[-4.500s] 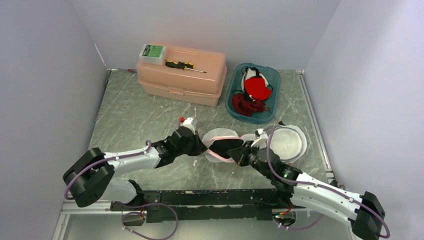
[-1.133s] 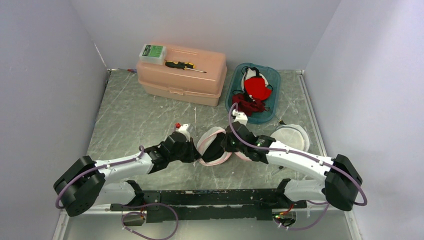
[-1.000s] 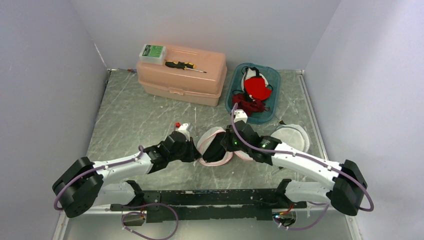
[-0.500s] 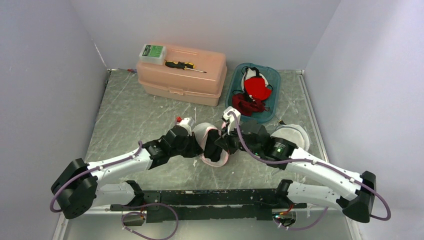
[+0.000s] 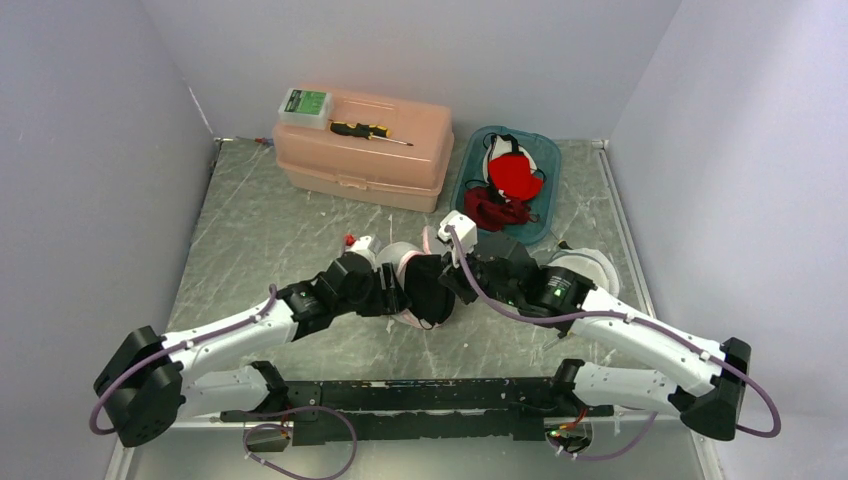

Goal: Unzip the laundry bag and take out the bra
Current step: Pick up the bra from the laundry bag, then place the bra in the bin.

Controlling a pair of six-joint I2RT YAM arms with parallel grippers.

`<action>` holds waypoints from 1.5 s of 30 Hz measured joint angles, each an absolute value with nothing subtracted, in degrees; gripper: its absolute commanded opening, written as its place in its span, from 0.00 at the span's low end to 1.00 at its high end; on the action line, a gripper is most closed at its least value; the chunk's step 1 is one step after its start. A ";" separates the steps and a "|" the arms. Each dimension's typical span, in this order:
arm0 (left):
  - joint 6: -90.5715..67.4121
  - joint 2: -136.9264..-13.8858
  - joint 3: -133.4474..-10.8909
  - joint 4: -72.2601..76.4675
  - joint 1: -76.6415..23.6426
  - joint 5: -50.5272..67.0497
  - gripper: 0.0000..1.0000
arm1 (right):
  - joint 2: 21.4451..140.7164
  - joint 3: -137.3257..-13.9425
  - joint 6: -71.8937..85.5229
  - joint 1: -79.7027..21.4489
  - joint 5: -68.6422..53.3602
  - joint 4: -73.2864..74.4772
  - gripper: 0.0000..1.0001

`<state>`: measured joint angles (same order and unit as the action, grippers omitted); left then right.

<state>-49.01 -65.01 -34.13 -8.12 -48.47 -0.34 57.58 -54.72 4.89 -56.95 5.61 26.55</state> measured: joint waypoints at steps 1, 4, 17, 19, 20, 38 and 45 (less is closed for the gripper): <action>-49.17 -64.18 -34.13 -8.58 -48.47 -0.69 0.67 | 57.98 -54.65 4.99 -56.95 6.00 27.09 0.00; -49.47 -62.33 -34.41 -10.55 -48.47 -2.26 0.68 | 57.36 -54.48 5.74 -56.95 6.33 27.35 0.00; -52.34 -59.57 -37.10 -22.28 -47.11 -11.46 0.69 | 53.25 -62.11 9.43 -56.23 4.56 26.52 0.00; -52.58 -58.48 -37.10 -23.20 -47.11 -11.86 0.73 | 52.69 -62.26 9.80 -56.21 5.21 26.55 0.00; -52.80 -57.47 -37.10 -23.75 -47.09 -11.99 0.75 | 52.38 -62.54 10.09 -56.16 5.89 26.57 0.00; -53.25 -41.91 -38.68 -31.05 -47.05 -18.57 0.89 | 61.63 -68.55 22.94 -20.75 19.90 9.34 0.00; -54.17 -37.26 -35.77 -31.66 -47.00 -18.04 0.90 | 75.83 -61.56 35.27 -3.90 7.05 1.85 0.00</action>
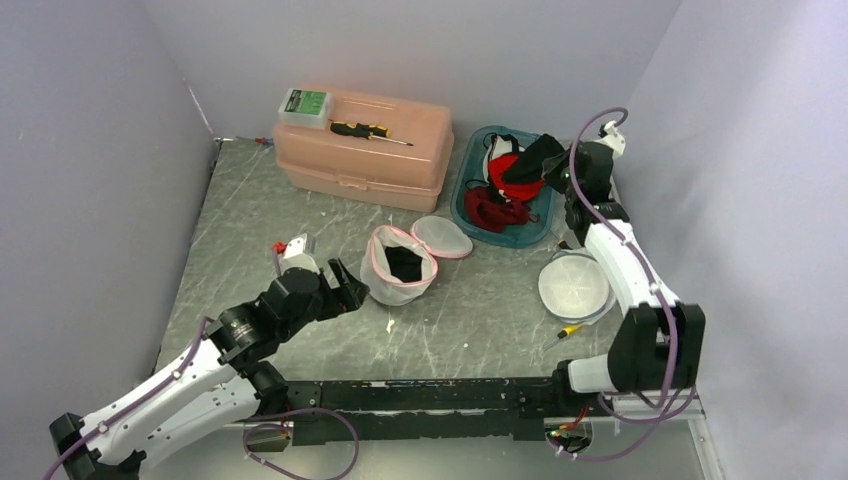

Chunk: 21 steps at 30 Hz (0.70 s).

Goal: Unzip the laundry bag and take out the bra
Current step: Place the bra in the bin.

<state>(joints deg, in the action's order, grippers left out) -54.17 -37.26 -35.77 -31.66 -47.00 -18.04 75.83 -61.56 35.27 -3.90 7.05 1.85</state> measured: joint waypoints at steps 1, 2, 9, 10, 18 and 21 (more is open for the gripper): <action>-54.41 -36.40 -35.29 -32.16 -46.96 -17.87 0.90 | 77.91 -61.54 36.25 -2.79 5.61 0.86 0.00; -54.74 -35.62 -34.87 -32.45 -46.94 -17.82 0.90 | 79.68 -61.54 36.82 -2.04 4.38 -0.08 0.00; -56.07 -30.59 -32.88 -34.96 -46.94 -17.23 0.90 | 88.03 -60.69 37.69 -0.84 -0.03 -7.18 0.00; -56.27 -30.24 -32.69 -35.05 -46.94 -17.23 0.90 | 89.21 -60.20 37.71 -0.78 -0.38 -8.23 0.00; -56.73 -29.58 -32.49 -37.67 -46.94 -17.26 0.89 | 97.08 -55.13 37.69 -0.43 -0.43 -11.20 0.00; -56.93 -28.67 -32.49 -39.07 -46.94 -17.26 0.89 | 97.89 -54.17 37.69 -0.38 -0.03 -11.53 0.14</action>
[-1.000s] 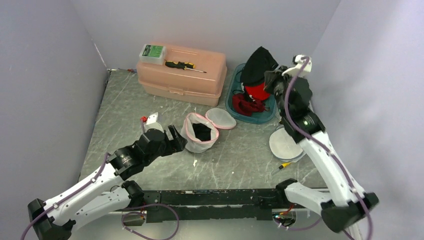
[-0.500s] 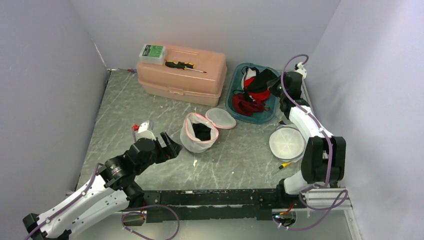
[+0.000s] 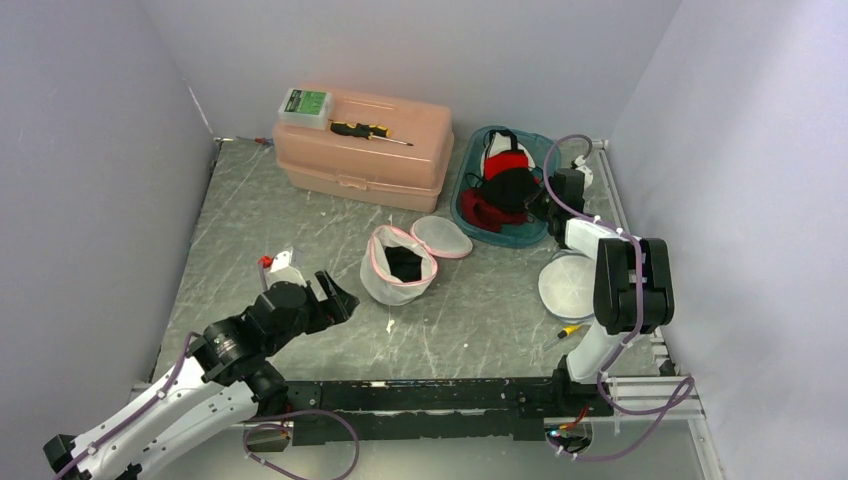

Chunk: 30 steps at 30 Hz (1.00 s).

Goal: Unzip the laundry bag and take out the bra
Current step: Place the bra in the bin, then pick up the bra from the laundry bag.

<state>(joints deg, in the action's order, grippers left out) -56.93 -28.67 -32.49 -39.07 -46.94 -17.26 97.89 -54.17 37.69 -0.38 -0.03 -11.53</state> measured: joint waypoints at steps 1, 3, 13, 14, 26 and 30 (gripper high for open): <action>-57.06 -28.27 -32.49 -39.13 -46.94 -17.23 0.89 | 97.95 -54.15 37.69 -0.38 -0.01 -11.68 0.24; -57.65 -27.73 -32.49 -39.24 -46.94 -17.28 0.89 | 97.95 -54.15 37.67 -0.38 0.01 -12.19 0.38; -57.93 -29.21 -32.49 -39.31 -46.94 -17.41 0.90 | 95.20 -54.15 38.28 -0.43 1.04 -11.88 0.69; -57.91 -29.54 -32.49 -39.31 -46.94 -17.43 0.90 | 93.82 -54.26 38.44 -0.60 1.34 -11.18 0.73; -55.53 -37.32 -32.67 -35.14 -46.92 -17.96 0.94 | 65.84 -59.90 36.32 -17.56 7.64 -2.94 0.75; -53.36 -44.45 -34.63 -31.83 -46.00 -17.87 0.93 | 58.41 -56.53 34.17 -28.71 5.43 -3.36 0.64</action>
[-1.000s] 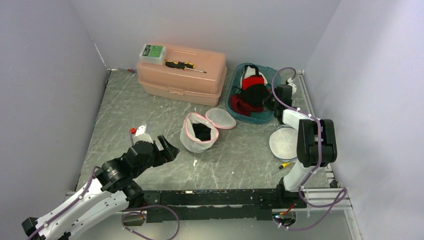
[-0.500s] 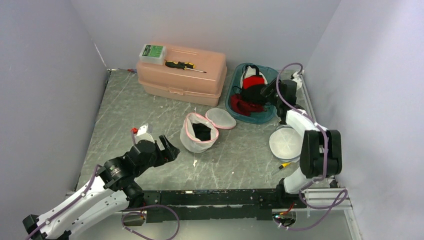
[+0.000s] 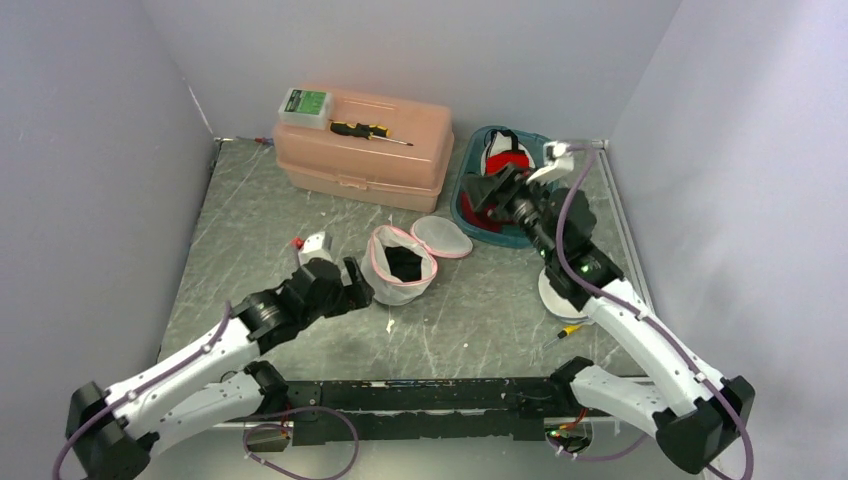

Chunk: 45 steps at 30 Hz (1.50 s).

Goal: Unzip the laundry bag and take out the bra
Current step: Pick up the bra from the laundry bag.

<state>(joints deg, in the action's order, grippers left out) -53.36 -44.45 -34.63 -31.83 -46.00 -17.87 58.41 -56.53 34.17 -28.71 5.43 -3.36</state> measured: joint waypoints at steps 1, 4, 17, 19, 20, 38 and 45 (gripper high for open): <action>-52.90 -46.52 -35.38 -30.92 -45.47 -17.72 0.93 | 57.47 -54.68 33.78 -30.72 4.32 -3.53 0.63; -51.13 -54.50 -38.70 -27.42 -42.59 -15.38 0.91 | 57.32 -49.56 32.58 -35.27 2.28 -2.55 0.62; -49.98 -78.35 -47.51 -20.14 -33.04 -4.64 0.76 | 64.62 -35.79 34.81 -42.35 2.70 2.46 0.71; -49.78 -81.58 -48.84 -19.90 -32.84 -3.86 0.62 | 65.82 -35.79 34.98 -42.35 2.70 1.08 0.69; -49.56 -83.02 -49.41 -19.73 -32.71 -3.64 0.54 | 66.52 -35.79 34.98 -42.35 2.72 0.49 0.67; -44.14 -74.11 -37.56 -9.76 -32.75 3.14 0.03 | 51.88 -31.14 31.75 -49.87 4.58 1.83 0.65; -42.37 -68.64 -33.74 -6.61 -36.71 3.14 0.03 | 52.38 -36.45 30.13 -53.04 4.60 3.29 0.54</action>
<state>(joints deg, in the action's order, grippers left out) -42.37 -68.64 -33.74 -6.61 -36.71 3.14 52.38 -36.45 30.13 -53.04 4.60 3.29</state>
